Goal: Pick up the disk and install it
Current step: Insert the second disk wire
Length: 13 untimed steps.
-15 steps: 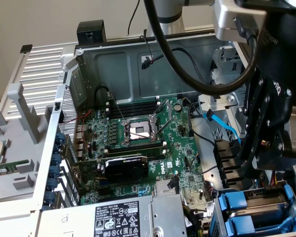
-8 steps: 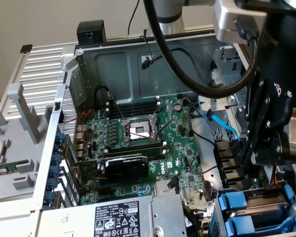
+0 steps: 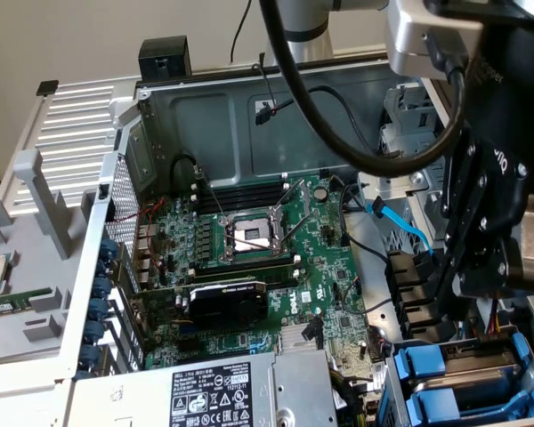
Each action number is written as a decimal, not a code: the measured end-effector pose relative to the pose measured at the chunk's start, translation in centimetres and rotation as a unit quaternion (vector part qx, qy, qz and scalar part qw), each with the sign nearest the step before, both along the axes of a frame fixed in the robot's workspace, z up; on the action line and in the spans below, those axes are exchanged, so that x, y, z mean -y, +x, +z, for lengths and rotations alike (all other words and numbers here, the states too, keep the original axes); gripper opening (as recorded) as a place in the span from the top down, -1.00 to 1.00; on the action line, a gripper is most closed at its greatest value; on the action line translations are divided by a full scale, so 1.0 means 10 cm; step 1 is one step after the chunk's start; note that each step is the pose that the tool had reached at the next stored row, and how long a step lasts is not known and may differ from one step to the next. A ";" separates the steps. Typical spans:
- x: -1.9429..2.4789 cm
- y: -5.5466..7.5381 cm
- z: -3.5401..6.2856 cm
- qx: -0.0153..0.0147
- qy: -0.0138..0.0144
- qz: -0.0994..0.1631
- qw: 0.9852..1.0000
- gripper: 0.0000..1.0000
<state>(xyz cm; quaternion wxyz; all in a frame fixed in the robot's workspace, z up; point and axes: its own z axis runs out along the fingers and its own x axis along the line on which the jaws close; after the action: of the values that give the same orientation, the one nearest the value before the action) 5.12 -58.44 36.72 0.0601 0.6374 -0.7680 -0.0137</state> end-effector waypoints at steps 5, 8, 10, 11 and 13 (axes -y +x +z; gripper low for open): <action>0.000 0.01 0.043 0.000 0.000 0.000 1.000 0.67; 0.000 0.02 0.060 0.000 0.000 0.000 1.000 0.67; 0.005 0.05 0.066 0.000 0.000 0.000 1.000 0.67; 0.008 0.06 0.067 0.000 0.000 0.000 1.000 0.67; 0.014 0.08 0.067 0.000 0.000 0.000 1.000 0.67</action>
<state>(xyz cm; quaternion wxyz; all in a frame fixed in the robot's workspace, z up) 5.92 -58.58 37.39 0.0602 0.6375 -0.7680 -0.0137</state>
